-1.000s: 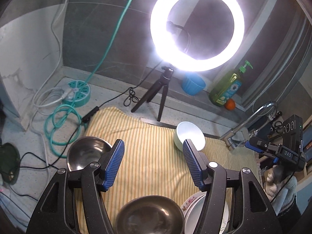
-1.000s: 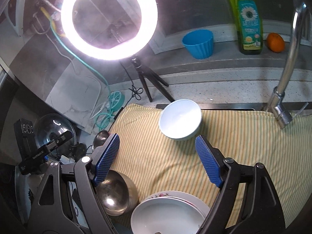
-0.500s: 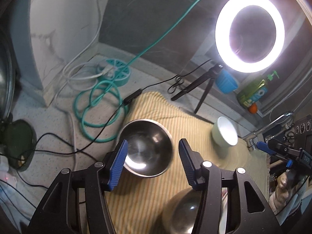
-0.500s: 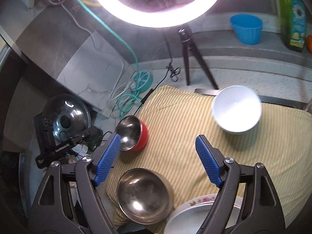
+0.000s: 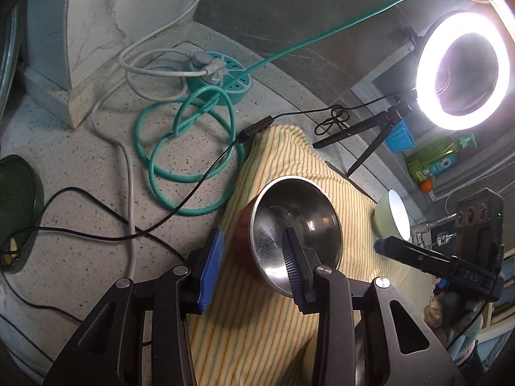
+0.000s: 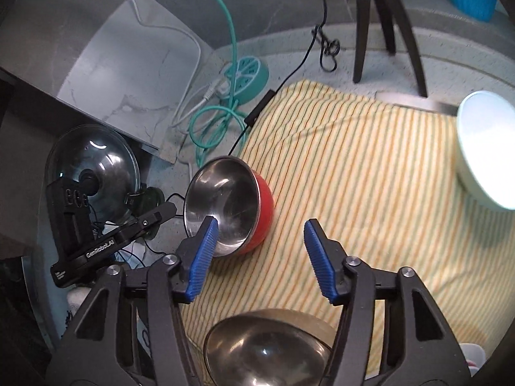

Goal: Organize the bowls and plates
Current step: 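Move the left tool to the rim of the red-outside steel bowl, then close the left tool on the red bowl rim, then carry the red bowl onto the large steel bowl with the left tool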

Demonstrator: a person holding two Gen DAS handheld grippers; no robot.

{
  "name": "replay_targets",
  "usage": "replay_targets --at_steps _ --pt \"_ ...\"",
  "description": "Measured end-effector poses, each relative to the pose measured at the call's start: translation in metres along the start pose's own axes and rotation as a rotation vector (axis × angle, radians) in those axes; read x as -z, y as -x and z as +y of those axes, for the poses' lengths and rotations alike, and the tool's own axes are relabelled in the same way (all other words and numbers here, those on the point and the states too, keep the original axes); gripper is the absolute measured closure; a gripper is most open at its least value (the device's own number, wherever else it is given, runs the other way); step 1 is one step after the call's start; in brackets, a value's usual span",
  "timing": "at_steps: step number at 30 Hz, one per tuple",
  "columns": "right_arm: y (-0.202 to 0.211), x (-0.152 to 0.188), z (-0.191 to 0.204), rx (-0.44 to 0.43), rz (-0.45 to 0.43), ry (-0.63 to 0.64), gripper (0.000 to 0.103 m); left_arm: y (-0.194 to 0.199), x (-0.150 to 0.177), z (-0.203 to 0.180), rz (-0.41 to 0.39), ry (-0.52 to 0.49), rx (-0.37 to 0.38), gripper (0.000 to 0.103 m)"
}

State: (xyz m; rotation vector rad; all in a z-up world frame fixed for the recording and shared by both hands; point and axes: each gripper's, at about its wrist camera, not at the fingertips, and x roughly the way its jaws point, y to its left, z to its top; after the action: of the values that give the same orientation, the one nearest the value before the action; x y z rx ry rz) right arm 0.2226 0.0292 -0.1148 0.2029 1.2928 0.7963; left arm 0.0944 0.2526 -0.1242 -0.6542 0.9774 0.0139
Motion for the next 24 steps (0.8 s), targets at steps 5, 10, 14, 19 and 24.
replay_targets --at_steps 5,10,14,19,24 --pt "-0.029 -0.005 0.002 0.002 0.037 -0.025 0.051 -0.009 -0.006 0.001 0.024 0.002 0.022 0.071" --pt "-0.043 -0.007 0.003 0.013 0.055 -0.025 0.065 -0.018 -0.008 -0.001 0.047 -0.014 0.028 0.075" --pt "-0.050 -0.008 0.003 0.026 0.071 -0.021 0.076 -0.024 -0.009 0.000 0.060 -0.014 0.033 0.080" --pt "-0.055 -0.007 0.006 0.043 0.083 0.000 0.086 -0.030 -0.008 0.000 0.072 -0.022 0.035 0.081" --pt "-0.055 -0.007 0.006 0.058 0.081 -0.003 0.089 -0.029 -0.008 -0.002 0.071 -0.029 0.033 0.081"
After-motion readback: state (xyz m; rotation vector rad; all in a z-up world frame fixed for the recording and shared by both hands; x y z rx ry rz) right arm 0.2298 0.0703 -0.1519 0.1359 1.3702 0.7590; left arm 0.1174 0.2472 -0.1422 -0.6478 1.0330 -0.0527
